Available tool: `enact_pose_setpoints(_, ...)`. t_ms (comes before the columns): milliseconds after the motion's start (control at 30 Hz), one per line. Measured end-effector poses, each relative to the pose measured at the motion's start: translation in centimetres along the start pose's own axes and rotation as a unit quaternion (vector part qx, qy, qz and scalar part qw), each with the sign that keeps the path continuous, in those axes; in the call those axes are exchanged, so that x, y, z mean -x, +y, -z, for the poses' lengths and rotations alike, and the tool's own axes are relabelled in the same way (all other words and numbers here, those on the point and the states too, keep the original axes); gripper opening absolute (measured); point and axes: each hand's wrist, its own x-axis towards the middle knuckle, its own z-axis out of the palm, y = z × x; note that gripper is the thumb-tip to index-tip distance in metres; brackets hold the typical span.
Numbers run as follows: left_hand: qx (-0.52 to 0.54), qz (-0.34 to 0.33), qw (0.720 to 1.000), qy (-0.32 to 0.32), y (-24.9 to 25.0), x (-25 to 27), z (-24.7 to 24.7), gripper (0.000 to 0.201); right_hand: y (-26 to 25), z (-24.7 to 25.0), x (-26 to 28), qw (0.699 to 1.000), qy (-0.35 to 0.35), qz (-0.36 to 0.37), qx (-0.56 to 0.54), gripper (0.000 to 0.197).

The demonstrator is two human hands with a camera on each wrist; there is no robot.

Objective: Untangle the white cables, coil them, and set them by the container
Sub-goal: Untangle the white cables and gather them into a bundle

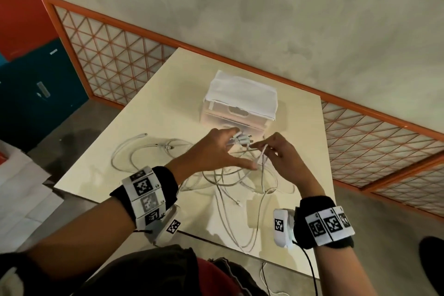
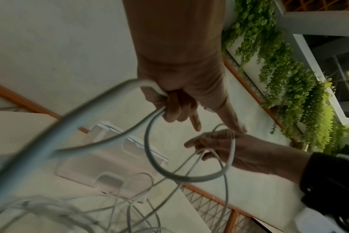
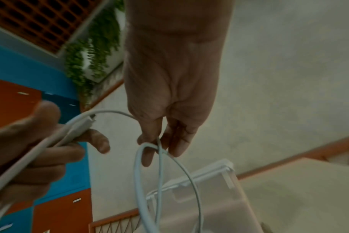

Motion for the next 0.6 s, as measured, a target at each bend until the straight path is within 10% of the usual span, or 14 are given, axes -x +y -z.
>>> enact_pose_setpoints(233,-0.057,0.001,0.998,0.028,-0.2,-1.0,-1.4,0.018,-1.5,0.8,-0.4,0.996,0.006,0.049,0.071,0.026)
enact_pose_setpoints(600,0.047,-0.208,0.933,0.29,2.6,-1.3,3.0,0.01,3.9,-2.9,2.1,0.977,-0.145,-0.14,-0.068,0.018)
